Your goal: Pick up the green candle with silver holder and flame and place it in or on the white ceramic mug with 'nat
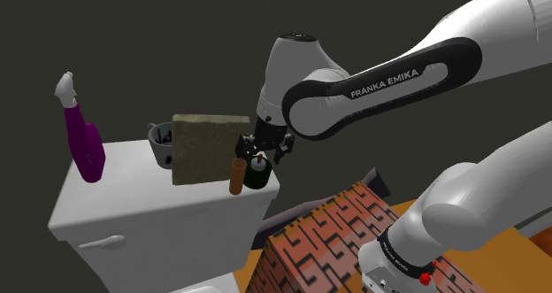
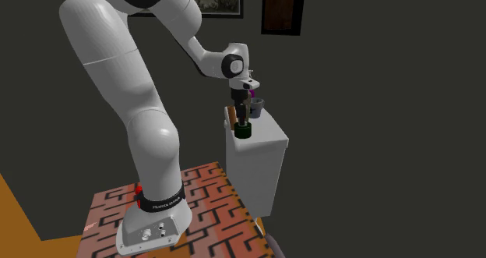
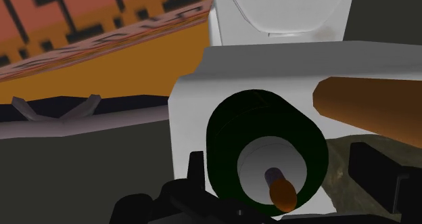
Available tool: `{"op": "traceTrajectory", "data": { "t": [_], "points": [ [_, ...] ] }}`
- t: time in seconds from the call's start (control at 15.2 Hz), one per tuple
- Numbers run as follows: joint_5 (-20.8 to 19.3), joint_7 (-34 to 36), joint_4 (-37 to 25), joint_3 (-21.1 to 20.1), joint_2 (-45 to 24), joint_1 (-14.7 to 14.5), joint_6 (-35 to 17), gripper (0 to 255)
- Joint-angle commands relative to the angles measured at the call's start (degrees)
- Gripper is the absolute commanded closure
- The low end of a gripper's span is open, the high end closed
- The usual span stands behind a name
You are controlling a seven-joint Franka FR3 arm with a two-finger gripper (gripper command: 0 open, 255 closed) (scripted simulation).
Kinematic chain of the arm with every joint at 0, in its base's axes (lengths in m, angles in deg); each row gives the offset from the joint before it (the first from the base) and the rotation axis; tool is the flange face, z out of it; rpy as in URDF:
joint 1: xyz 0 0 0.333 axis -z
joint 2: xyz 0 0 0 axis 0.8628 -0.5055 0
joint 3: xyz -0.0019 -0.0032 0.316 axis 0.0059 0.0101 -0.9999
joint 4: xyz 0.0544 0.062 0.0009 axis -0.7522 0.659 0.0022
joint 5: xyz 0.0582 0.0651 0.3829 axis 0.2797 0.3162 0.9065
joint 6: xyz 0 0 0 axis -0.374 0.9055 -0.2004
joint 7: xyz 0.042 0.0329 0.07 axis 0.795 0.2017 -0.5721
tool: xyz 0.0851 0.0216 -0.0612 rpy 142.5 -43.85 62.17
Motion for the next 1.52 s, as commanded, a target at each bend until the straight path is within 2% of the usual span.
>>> {"op": "traceTrajectory", "data": {
  "t": [0.0,0.13,0.2,0.79,1.45],
  "points": [
    [0.0,0.0,0.0,0.0,0.0,0.0,0.0,0],
    [0.0,0.0,0.0,0.0,0.0,0.0,0.0,0],
    [0.0,0.0,0.0,0.0,0.0,0.0,0.0,255],
    [0.0,0.0,0.0,0.0,0.0,0.0,0.0,255],
    [1.3,-1.4,-4.0,1.6,5.1,-0.6,8.8,255]
  ]
}}
